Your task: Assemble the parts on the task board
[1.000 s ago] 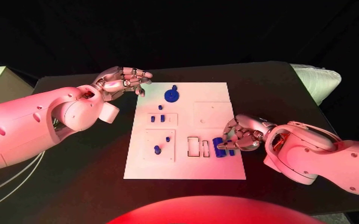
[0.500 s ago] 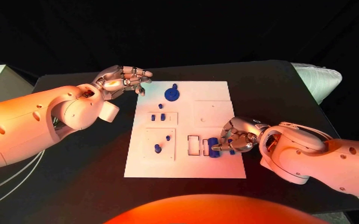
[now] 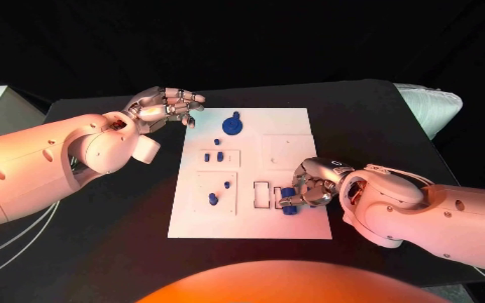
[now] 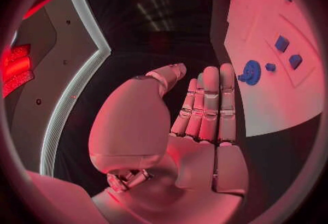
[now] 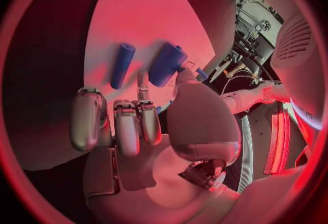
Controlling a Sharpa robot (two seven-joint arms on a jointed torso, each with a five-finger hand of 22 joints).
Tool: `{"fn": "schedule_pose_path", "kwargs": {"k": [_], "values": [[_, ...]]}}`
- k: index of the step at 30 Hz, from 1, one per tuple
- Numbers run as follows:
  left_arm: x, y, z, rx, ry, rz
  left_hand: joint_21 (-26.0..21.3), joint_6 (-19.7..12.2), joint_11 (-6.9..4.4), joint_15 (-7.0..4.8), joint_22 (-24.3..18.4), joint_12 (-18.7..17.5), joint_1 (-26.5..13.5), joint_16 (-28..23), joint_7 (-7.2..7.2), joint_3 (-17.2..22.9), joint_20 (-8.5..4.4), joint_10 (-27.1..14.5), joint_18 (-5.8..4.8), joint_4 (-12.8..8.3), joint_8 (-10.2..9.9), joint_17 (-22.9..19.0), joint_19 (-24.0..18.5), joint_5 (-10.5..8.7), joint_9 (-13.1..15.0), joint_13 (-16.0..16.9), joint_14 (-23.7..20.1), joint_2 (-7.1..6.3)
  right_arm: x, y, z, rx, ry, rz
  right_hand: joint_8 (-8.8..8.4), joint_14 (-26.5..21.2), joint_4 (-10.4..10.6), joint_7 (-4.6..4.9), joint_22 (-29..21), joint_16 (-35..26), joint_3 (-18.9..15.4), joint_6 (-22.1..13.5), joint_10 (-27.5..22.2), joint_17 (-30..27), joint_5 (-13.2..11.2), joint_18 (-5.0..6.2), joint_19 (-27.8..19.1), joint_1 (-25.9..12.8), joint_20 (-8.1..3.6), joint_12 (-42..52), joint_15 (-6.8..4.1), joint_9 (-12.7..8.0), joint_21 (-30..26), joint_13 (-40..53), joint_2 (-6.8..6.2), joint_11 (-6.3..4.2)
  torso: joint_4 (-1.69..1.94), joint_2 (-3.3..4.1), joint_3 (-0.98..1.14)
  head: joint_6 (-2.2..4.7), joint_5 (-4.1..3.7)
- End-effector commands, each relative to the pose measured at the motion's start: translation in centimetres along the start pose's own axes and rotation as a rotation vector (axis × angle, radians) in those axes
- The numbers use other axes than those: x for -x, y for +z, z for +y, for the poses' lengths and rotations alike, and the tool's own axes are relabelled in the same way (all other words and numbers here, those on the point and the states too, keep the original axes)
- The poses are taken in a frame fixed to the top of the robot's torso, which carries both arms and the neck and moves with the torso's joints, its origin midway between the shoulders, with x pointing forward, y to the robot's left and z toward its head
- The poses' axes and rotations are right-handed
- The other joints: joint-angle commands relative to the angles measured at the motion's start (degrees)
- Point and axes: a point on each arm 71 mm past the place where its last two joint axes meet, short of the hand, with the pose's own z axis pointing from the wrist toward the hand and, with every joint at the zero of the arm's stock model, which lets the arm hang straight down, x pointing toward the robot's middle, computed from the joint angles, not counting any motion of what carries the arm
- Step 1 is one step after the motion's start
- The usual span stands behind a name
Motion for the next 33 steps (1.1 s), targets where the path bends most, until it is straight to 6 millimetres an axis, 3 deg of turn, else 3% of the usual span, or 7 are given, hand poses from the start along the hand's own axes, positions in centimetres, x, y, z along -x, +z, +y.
{"fn": "schedule_pose_path", "kwargs": {"k": [1,3,4,8,12,18,33], "values": [[-0.3,0.0,0.0,-0.001,-0.005,0.026,-0.4,-0.3,0.07,0.37,-0.1,0.2,0.3,0.4,1.19,-0.3,0.06,-0.4,0.32,0.1,0.4,0.1,0.1,-0.16,0.0,0.1,-0.2,0.24,-1.3,0.0,-0.2,-0.028,-0.032,0.058,0.05,6.0,-0.1,-0.05,3.0,0.3,-0.2,-0.5,2.5,15.1,1.4,-0.63,0.1,3.2,-0.31,-0.4,-0.50,-8.4,-0.4,10.8,0.03,-0.25,-0.02,-0.04,-0.02,-0.05,-0.07],[-0.3,0.1,0.0,0.000,-0.005,0.027,-0.4,-0.3,0.07,0.37,-0.1,0.2,0.3,0.4,1.19,-0.3,0.06,-0.4,0.32,0.1,0.4,0.1,0.1,-0.16,0.0,0.1,-0.2,0.24,-1.3,0.0,-0.1,-0.027,-0.033,0.061,0.14,6.0,-0.2,-0.02,3.0,0.3,-0.2,-0.7,2.4,15.1,2.7,-0.63,0.1,5.0,-0.30,-0.5,-0.48,-8.5,-0.5,10.8,0.10,-0.22,0.00,-0.06,-0.01,-0.05,-0.10],[-0.3,0.1,0.0,0.000,-0.005,0.028,-0.4,-0.4,0.08,0.37,-0.1,0.2,0.3,0.4,1.20,-0.3,0.07,-0.5,0.33,0.1,0.4,0.1,0.1,-0.16,0.0,0.1,-0.2,0.20,-1.3,-0.1,-0.1,-0.027,-0.032,0.062,0.13,6.0,-0.4,0.01,3.1,0.3,0.2,-0.9,2.4,15.1,5.5,-0.64,0.1,7.5,-0.31,-0.5,-0.50,-8.6,-0.5,10.8,0.13,-0.21,0.01,-0.06,-0.01,-0.05,-0.11],[-0.3,0.1,0.0,0.002,-0.006,0.029,-0.4,-0.4,0.08,0.37,-0.1,0.3,0.3,0.4,1.20,-0.4,0.07,-0.5,0.33,0.1,0.4,0.1,0.1,-0.16,0.0,0.1,-0.3,0.20,-1.3,-0.1,-0.2,-0.032,-0.014,0.058,-0.06,6.0,-0.4,0.01,3.3,0.3,2.6,-0.9,2.5,15.1,6.7,-0.65,0.2,11.2,-0.34,-0.6,-0.52,-9.0,-0.5,10.9,0.32,-0.24,0.02,-0.04,0.00,-0.08,-0.12],[-0.4,0.1,0.0,0.003,-0.006,0.031,-0.4,-0.4,0.08,0.37,-0.1,0.3,0.3,0.4,1.20,-0.3,0.07,-0.6,0.33,0.1,0.5,0.1,0.1,-0.16,0.0,0.1,-0.3,0.19,-1.2,-0.3,-0.4,-0.048,0.052,0.049,-0.58,6.0,-0.3,-0.08,3.4,0.3,6.1,-0.4,2.6,15.1,10.4,-0.65,0.2,13.2,-0.41,-0.6,-0.60,-9.8,-0.6,11.1,0.09,-0.35,-0.02,-0.03,-0.02,-0.03,-0.06],[-0.4,0.1,0.0,0.005,-0.006,0.033,-0.4,-0.4,0.08,0.37,-0.1,0.3,0.3,0.4,1.20,-0.3,0.07,-0.6,0.33,0.1,0.5,0.1,0.1,-0.16,0.0,0.1,-0.3,0.19,-1.0,-0.6,-0.8,-0.092,0.235,0.062,-1.23,6.0,-0.3,-0.16,3.5,0.3,11.7,0.2,2.6,15.1,11.5,-0.63,0.2,14.2,-0.52,-0.6,-0.70,-10.9,-0.8,11.2,-1.10,-0.46,0.01,-0.04,-0.03,0.00,-0.13],[-0.4,0.2,0.1,0.010,-0.006,0.036,-0.4,-0.5,0.09,0.37,-0.1,0.3,0.4,0.4,1.20,-0.3,0.07,-0.7,0.33,0.0,0.5,0.1,0.1,-0.14,0.0,0.0,-0.3,0.20,-0.3,-0.7,-0.7,-0.138,0.476,0.091,-1.37,6.0,-0.3,-0.15,3.4,0.3,15.8,0.6,2.7,15.1,12.5,-0.54,0.1,13.0,-0.54,-0.6,-0.71,-11.4,-1.3,11.3,-2.07,-0.46,0.00,-0.03,-0.06,0.19,-0.03]]}}
